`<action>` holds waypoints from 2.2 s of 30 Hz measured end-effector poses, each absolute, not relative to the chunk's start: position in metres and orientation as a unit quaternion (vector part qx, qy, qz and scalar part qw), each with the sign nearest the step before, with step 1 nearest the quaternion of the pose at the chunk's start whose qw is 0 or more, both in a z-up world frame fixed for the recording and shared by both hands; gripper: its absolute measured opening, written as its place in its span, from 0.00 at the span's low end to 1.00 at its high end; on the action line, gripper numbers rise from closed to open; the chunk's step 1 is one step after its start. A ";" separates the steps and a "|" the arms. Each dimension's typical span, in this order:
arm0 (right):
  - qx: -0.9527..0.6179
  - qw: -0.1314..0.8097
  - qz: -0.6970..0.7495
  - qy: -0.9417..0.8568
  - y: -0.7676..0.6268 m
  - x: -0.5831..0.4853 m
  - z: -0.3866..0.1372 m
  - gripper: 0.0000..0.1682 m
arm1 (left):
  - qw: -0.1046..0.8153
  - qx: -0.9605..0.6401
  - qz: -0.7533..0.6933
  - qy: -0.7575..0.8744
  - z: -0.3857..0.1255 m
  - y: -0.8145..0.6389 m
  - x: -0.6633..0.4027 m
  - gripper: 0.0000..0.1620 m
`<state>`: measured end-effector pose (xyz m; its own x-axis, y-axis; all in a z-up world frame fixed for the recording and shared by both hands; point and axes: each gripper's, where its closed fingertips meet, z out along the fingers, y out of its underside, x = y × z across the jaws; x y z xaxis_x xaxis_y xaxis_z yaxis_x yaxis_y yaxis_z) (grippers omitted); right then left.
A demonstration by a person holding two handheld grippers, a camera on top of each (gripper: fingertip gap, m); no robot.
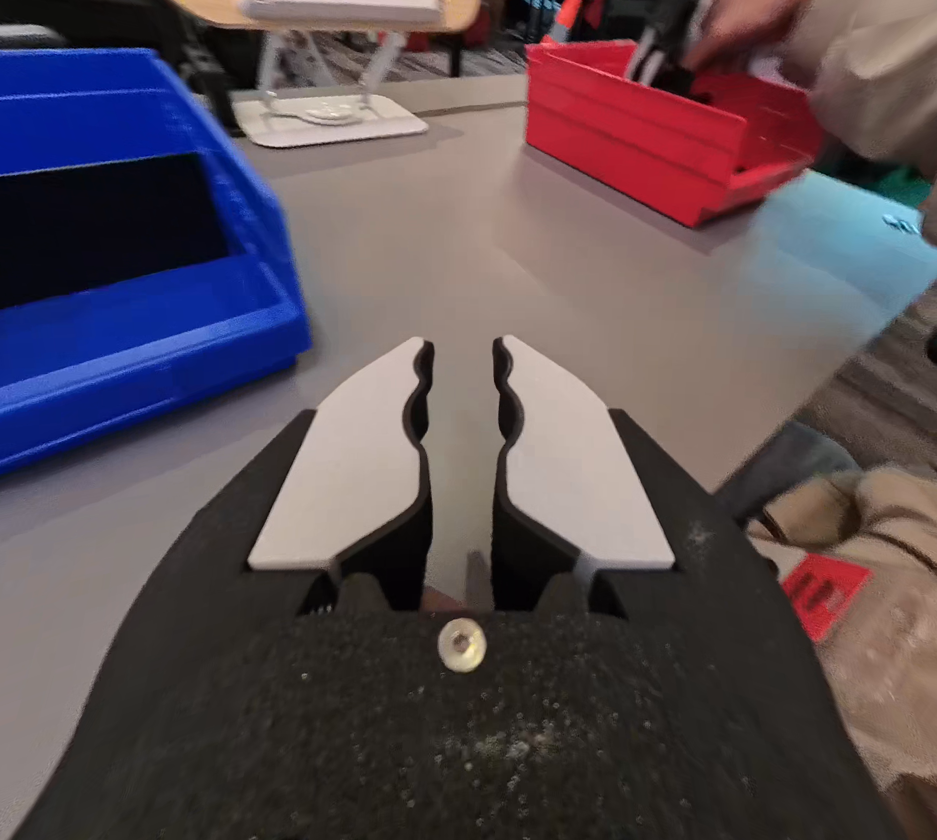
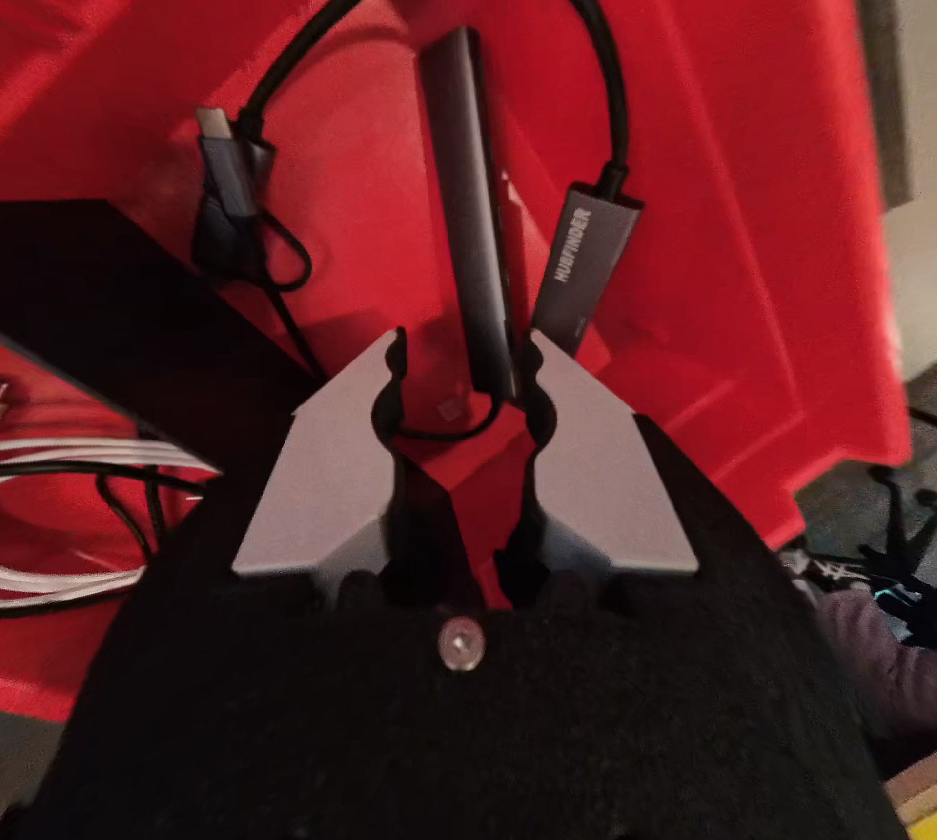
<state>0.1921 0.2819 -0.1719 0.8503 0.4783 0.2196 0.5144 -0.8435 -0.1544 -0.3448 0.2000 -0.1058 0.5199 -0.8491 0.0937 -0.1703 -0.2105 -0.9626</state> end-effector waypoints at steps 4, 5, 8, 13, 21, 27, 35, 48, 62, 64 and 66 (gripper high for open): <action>-0.915 0.245 -0.261 -0.189 0.275 0.212 -0.093 0.31 | 0.553 -0.729 -0.289 0.281 -0.095 0.239 -0.385 0.15; -0.896 0.288 -0.301 -0.156 0.263 0.210 -0.071 0.30 | 0.564 -0.733 -0.272 0.267 -0.094 0.249 -0.396 0.16; -0.828 0.453 -0.329 -0.034 0.212 0.176 -0.029 0.22 | 0.580 -0.749 -0.221 0.233 -0.096 0.271 -0.425 0.16; -0.768 0.602 -0.198 0.096 0.136 0.094 -0.062 0.24 | 0.599 -0.755 -0.138 0.229 -0.101 0.292 -0.438 0.12; -0.773 0.609 -0.104 0.144 0.101 0.074 -0.101 0.24 | 0.545 -0.786 -0.192 0.219 -0.115 0.292 -0.422 0.10; -0.790 0.592 -0.074 0.144 0.103 0.069 -0.113 0.24 | 0.545 -0.798 -0.160 0.201 -0.118 0.300 -0.438 0.11; -0.793 0.588 -0.077 0.140 0.110 0.075 -0.117 0.25 | 0.546 -0.794 -0.171 0.203 -0.119 0.306 -0.434 0.10; -0.789 0.594 -0.072 0.142 0.129 0.077 -0.113 0.26 | 0.566 -0.774 -0.125 0.255 -0.119 0.288 -0.434 0.10; -0.790 0.606 -0.071 0.058 0.176 0.010 -0.108 0.29 | 0.546 -0.795 -0.127 0.234 -0.130 0.289 -0.433 0.32; -0.794 0.601 -0.068 0.061 0.178 0.002 -0.109 0.30 | 0.553 -0.788 -0.110 0.249 -0.128 0.287 -0.433 0.32; -0.798 0.594 -0.081 0.059 0.175 -0.004 -0.110 0.32 | 0.576 -0.770 -0.081 0.264 -0.121 0.286 -0.434 0.30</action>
<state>-0.0045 0.1750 -0.1101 0.9799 -0.1902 0.0605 0.0033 -0.2873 -0.9578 -0.4340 0.2861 -0.1209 0.8471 -0.5002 -0.1795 -0.3135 -0.1974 -0.9289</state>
